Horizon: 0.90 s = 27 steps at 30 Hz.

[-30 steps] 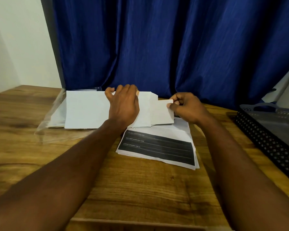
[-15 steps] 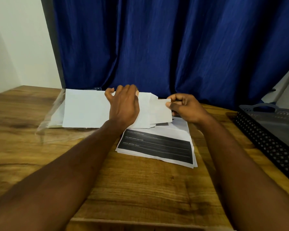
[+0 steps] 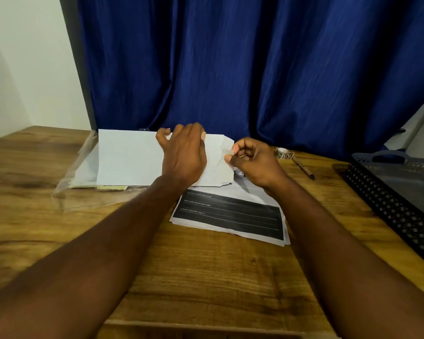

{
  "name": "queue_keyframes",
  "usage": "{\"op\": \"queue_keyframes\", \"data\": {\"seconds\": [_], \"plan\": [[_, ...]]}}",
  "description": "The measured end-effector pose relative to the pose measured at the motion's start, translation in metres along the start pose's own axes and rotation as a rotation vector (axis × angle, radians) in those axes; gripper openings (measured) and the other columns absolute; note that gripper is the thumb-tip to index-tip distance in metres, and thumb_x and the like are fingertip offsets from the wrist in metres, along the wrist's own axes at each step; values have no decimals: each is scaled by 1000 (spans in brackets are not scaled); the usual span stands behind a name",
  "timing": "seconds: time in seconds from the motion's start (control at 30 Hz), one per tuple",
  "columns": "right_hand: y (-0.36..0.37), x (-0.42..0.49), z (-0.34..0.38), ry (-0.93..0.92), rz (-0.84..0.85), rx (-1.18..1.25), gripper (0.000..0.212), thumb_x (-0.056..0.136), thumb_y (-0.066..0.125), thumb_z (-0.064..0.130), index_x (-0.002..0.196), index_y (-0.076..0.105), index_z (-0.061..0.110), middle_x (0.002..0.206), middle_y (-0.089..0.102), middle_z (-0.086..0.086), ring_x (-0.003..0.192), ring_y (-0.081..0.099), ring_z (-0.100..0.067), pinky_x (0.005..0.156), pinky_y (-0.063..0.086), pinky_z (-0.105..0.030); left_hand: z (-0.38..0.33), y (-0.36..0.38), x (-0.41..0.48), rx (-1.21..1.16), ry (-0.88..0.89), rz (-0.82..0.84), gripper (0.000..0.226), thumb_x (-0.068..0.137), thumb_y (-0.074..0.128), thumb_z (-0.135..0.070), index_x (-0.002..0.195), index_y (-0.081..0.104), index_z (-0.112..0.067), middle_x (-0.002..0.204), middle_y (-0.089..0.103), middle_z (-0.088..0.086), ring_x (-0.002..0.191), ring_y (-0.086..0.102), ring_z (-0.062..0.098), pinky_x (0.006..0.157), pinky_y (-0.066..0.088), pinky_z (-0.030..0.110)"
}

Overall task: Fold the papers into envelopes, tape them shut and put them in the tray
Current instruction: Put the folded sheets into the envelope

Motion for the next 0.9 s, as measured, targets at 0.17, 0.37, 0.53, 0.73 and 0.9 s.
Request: {"op": "queue_keyframes", "data": {"seconds": [0.17, 0.37, 0.53, 0.73, 0.9], "plan": [[1, 4, -21, 177, 24, 159, 33, 91, 83, 12, 113, 59, 18, 111, 78, -4, 103, 76, -22, 82, 61, -34, -5, 1, -1, -15, 26, 2, 18, 103, 49, -20, 114, 62, -17, 111, 69, 6, 107, 60, 25, 106, 24, 50], [12, 2, -19, 203, 57, 293, 46, 87, 85, 6, 123, 60, 19, 116, 80, -7, 105, 78, -22, 91, 65, -45, -2, 1, -2, -58, 13, -6, 17, 103, 50, -20, 113, 63, -17, 109, 70, 6, 106, 61, 25, 106, 26, 50], [18, -1, -16, 222, 30, 357, 50, 81, 87, -1, 122, 62, 12, 117, 79, -9, 99, 79, -19, 87, 66, -44, -6, 0, -3, -69, 27, 0, 21, 103, 44, -23, 112, 63, -17, 107, 70, 6, 104, 61, 24, 105, 25, 49], [33, -3, -17, 238, -25, 442, 44, 82, 87, 0, 105, 62, 28, 117, 74, 4, 95, 76, -14, 82, 66, -37, -8, 4, -5, -63, 45, 17, 26, 102, 40, -25, 113, 62, -17, 108, 70, 5, 105, 61, 24, 105, 24, 49], [29, -1, -26, 310, 175, 392, 34, 88, 81, 2, 107, 69, 28, 109, 79, 6, 93, 79, -14, 80, 66, -34, -5, 3, -4, -78, 29, 22, 25, 102, 43, -27, 114, 63, -17, 112, 70, 6, 108, 60, 25, 107, 24, 50]]}}
Point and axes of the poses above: each hand's wrist, its own x-axis towards the middle knuckle, its own y-axis out of the palm, z = x × y, the point moved 6 cm from there along x, towards the middle knuckle
